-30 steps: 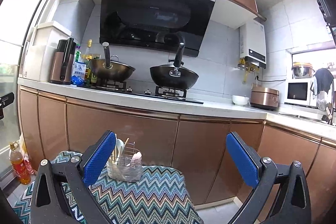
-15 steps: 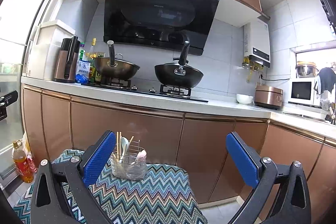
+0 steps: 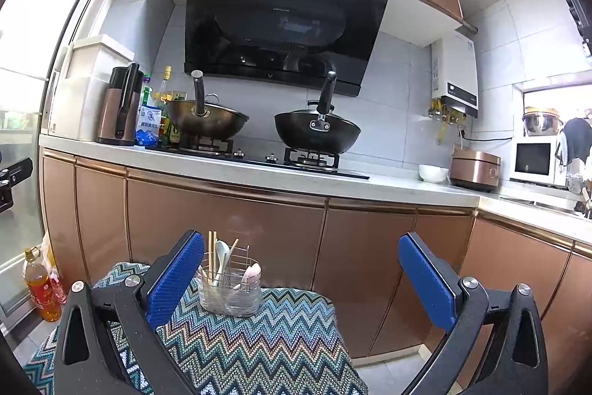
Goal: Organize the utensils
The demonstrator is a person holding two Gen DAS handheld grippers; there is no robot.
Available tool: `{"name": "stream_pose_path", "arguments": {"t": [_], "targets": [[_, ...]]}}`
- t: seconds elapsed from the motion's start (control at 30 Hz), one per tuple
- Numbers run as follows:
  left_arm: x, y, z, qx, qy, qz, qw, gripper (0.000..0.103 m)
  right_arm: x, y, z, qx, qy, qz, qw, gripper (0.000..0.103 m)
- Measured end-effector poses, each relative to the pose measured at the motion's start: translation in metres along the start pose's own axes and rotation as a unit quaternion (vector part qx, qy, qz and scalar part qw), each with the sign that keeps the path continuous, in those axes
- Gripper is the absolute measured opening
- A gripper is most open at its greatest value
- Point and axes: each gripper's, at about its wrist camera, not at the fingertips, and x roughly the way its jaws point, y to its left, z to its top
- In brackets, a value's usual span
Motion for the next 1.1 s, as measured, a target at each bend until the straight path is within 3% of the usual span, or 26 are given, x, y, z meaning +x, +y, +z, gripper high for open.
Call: {"name": "stream_pose_path", "arguments": {"t": [1.1], "targets": [[0.0029, 0.0072, 0.0003, -0.004, 0.01, -0.004, 0.9999, 0.076, -0.0014, 0.0052, 0.0017, -0.001, 0.006, 0.001, 1.0, 0.103]]}}
